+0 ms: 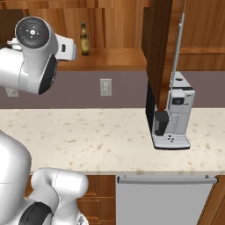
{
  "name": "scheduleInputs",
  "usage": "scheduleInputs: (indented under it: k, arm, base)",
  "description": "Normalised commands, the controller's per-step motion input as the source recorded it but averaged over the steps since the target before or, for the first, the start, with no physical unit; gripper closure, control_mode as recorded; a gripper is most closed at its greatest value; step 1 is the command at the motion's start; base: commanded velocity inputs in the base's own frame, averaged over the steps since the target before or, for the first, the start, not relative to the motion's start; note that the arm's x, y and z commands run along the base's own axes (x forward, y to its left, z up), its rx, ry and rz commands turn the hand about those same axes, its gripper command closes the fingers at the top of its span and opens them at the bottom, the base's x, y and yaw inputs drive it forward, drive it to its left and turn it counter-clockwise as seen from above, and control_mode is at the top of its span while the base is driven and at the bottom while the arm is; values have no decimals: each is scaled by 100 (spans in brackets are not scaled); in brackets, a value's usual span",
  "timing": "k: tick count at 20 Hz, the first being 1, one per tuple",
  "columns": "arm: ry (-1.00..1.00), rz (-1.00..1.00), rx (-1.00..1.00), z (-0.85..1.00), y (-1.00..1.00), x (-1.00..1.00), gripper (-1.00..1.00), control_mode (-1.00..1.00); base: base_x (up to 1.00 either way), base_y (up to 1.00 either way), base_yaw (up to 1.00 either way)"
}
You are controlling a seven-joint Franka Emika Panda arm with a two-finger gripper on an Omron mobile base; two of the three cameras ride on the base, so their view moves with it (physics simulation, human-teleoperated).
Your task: Open the cabinet directly in front. Then move the beer and the cup to the dining counter with the candle on it.
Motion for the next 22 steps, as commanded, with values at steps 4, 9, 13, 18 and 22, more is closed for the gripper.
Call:
scheduleInputs:
  k: [4,9,13,18,22]
  arm:
    - [0,0,0,1,0,59,-100,-100]
    - [0,0,0,0,0,60,-100,-100]
    - [0,0,0,-3,0,64,-100,-100]
    - [0,0,0,-7,0,61,-100,-100]
    - [0,0,-2,-15,0,49,-100,-100]
  base:
    - [0,0,0]
    - [0,0,0]
    - [0,0,0]
    - [0,0,0]
    - [0,0,0]
